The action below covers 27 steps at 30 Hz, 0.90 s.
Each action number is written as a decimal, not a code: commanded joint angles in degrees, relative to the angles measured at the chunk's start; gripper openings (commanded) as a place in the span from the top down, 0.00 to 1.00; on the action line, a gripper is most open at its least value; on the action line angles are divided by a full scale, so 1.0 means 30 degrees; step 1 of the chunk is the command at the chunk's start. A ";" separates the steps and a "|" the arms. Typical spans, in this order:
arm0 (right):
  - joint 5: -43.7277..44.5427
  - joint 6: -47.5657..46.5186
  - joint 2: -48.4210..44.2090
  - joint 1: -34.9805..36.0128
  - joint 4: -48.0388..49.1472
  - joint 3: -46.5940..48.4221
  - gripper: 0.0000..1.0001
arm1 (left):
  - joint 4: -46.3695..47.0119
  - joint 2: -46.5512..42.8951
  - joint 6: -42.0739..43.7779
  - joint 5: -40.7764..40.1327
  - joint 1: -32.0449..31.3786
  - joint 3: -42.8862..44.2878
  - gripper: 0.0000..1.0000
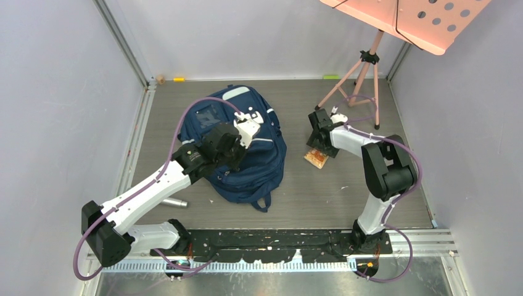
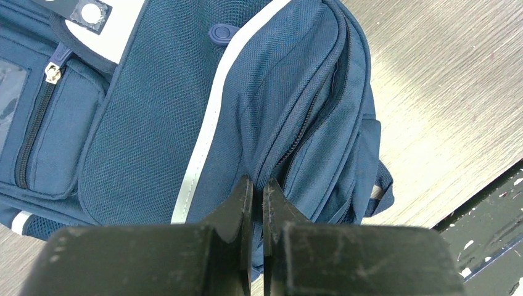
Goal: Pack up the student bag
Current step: Pick up the stationery from the center of the board, then place the stationery in the student bag.
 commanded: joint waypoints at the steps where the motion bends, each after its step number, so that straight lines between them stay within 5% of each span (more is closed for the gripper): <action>1: -0.1725 -0.0772 -0.1673 0.1696 -0.1304 -0.0747 0.39 | 0.2199 -0.0786 -0.0586 0.1587 -0.0172 0.0522 1.00; 12: -0.2510 -0.0890 -0.7728 0.6105 -0.2131 -0.0474 0.39 | 0.2543 -0.0963 -0.0784 0.2579 -0.0142 0.0402 1.00; 21: -0.5108 0.0870 -0.7148 0.7715 -0.2449 -0.0082 0.42 | 0.2817 -0.0956 -0.1299 0.3301 0.0293 0.0336 1.00; 27: -0.5715 0.2241 -0.6700 0.8963 0.0591 -0.0507 0.42 | 0.3064 -0.0911 -0.1377 0.4018 0.0384 0.0247 1.00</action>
